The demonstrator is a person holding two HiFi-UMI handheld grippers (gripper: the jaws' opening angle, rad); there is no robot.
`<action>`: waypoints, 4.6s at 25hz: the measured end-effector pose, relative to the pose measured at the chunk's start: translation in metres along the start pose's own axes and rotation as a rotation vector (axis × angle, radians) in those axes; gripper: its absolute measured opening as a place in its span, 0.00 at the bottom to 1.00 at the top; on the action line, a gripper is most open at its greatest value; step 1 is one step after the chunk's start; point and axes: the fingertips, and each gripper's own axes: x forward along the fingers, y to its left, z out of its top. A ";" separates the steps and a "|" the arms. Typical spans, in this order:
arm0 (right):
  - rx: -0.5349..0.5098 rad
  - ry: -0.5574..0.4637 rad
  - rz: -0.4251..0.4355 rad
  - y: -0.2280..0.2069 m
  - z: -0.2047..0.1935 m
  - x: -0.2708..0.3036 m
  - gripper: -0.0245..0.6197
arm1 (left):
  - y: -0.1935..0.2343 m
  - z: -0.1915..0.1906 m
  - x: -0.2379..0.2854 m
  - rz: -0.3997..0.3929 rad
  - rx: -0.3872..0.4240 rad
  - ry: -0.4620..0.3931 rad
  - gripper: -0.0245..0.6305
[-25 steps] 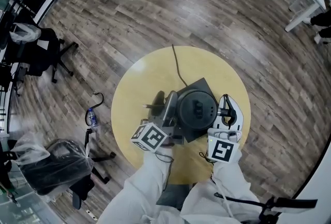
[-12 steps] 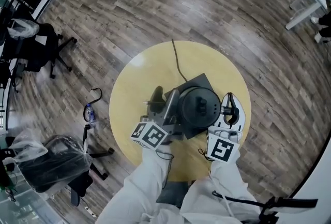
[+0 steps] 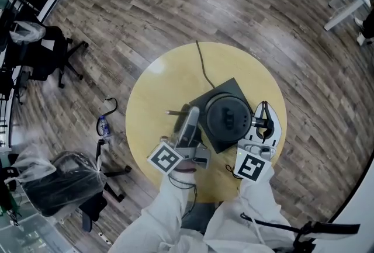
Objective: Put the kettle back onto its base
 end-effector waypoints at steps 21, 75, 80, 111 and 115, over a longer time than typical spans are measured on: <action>0.003 -0.020 -0.017 0.012 -0.010 -0.002 0.05 | 0.001 0.013 -0.058 -0.013 0.118 0.002 0.62; 0.208 0.351 0.225 0.037 0.061 -0.227 0.06 | -0.126 -0.094 -0.202 0.062 0.822 0.287 0.04; 0.214 0.327 0.265 0.028 0.070 -0.271 0.06 | -0.140 -0.121 -0.237 0.095 0.858 0.277 0.04; 0.230 0.271 0.286 0.039 0.106 -0.328 0.06 | -0.173 -0.117 -0.306 0.100 0.944 0.234 0.04; 0.218 0.265 0.299 0.050 0.113 -0.325 0.06 | -0.172 -0.108 -0.307 0.098 0.943 0.232 0.04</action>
